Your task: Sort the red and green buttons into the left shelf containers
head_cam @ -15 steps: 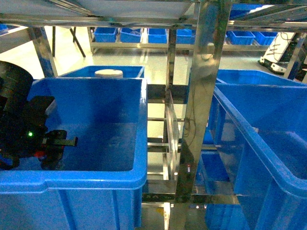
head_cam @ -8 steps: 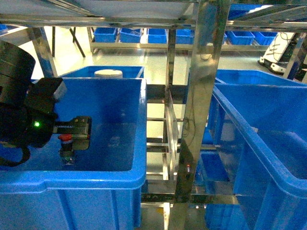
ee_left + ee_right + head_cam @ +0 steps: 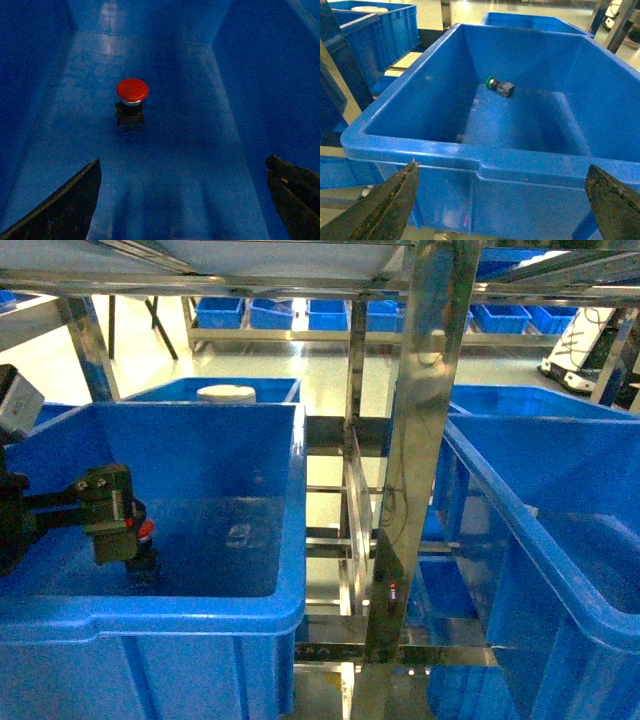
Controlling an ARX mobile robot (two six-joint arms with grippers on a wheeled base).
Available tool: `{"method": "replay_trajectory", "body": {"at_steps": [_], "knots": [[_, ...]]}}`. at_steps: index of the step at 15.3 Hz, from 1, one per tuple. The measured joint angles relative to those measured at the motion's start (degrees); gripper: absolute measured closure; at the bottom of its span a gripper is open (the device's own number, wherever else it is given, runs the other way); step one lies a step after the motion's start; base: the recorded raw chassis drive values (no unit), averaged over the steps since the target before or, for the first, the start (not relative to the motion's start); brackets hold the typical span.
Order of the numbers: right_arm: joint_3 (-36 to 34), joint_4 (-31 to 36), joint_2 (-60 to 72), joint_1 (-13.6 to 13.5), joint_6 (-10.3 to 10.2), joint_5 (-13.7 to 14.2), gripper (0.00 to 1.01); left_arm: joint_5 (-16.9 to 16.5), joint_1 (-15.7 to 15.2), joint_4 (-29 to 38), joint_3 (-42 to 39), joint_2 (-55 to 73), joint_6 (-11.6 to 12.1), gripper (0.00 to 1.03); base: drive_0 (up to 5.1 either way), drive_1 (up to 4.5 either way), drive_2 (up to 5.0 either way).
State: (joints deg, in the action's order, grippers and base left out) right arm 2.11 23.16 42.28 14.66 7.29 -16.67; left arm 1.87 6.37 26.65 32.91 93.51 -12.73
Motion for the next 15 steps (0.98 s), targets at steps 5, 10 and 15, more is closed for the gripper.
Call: {"method": "replay_trajectory", "body": {"at_steps": [5,10,15], "knots": [[0.00,0.00,-0.02,0.00,0.00,0.00,0.03,4.57,1.88,1.97,-17.66,-24.06,-4.04,0.05,0.0,0.00,0.0],[0.00,0.00,-0.02,0.00,0.00,0.00,0.03,8.20,6.93,0.55,-21.49,-39.12,-8.55,0.05,0.0,0.00,0.0],[0.00,0.00,-0.02,0.00,0.00,0.00,0.03,8.28,6.84,0.42,-21.57,-38.64,-9.35,0.05,0.0,0.00,0.0]]}}
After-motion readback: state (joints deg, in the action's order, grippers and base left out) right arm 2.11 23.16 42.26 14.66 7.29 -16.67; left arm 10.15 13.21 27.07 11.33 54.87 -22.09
